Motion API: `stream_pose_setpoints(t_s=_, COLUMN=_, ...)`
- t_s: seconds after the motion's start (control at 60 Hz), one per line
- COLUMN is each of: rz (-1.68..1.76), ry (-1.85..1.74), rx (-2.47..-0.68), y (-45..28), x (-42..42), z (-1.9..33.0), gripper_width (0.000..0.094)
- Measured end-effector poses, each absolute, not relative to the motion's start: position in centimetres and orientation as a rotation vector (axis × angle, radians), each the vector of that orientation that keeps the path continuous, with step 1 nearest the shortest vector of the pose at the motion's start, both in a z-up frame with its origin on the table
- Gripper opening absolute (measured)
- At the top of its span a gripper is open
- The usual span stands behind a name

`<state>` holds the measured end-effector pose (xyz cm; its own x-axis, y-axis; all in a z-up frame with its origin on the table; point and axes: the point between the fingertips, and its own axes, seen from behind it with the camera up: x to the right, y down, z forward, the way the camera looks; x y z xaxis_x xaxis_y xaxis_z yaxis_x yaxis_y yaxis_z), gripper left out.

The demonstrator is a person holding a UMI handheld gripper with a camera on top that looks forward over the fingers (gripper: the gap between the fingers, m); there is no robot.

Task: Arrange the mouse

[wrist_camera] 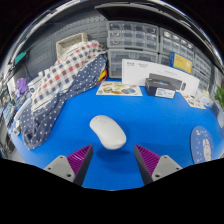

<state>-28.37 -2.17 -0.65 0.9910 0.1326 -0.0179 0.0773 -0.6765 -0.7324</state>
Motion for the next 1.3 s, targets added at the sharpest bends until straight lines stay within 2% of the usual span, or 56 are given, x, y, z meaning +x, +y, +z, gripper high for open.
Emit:
stream_pose_setpoints(t_s=0.383, rz=-0.022, ry=-0.005, rx=-2.363, y=6.1, x=-28.0, z=-1.1, gripper_width=0.0818)
stream_pose_setpoints(t_s=0.583, rz=-0.026, ry=0.106, rx=-2.400, y=8.1, x=-26.3, z=-1.5, gripper_width=0.0703)
stream_pose_setpoints(t_s=0.717, rz=-0.051, ry=0.144, rx=-2.406, y=8.1, x=-25.3, z=-1.6, gripper_width=0.0505)
stream_pose_setpoints(t_s=0.883, rz=-0.036, ry=0.114, rx=-2.413, y=8.0, x=-25.2, z=-1.6, gripper_width=0.0454)
stream_pose_setpoints(t_s=0.9, rz=-0.033, ry=0.116, rx=-2.410, y=8.1, x=-25.2, z=-1.6, gripper_width=0.0421)
stream_pose_setpoints(t_s=0.917, rz=-0.028, ry=0.118, rx=-2.413, y=8.0, x=-25.2, z=-1.7, gripper_width=0.0461)
stream_pose_setpoints(t_s=0.933, rz=-0.026, ry=0.117, rx=-2.408, y=8.1, x=-25.2, z=-1.6, gripper_width=0.0397)
stream_pose_setpoints(t_s=1.0, rz=-0.009, ry=0.100, rx=-2.407, y=8.0, x=-25.2, z=-1.6, gripper_width=0.0363)
stream_pose_setpoints(t_s=1.3, rz=0.165, ry=0.032, rx=-2.407, y=9.2, x=-25.1, z=-0.8, gripper_width=0.0364)
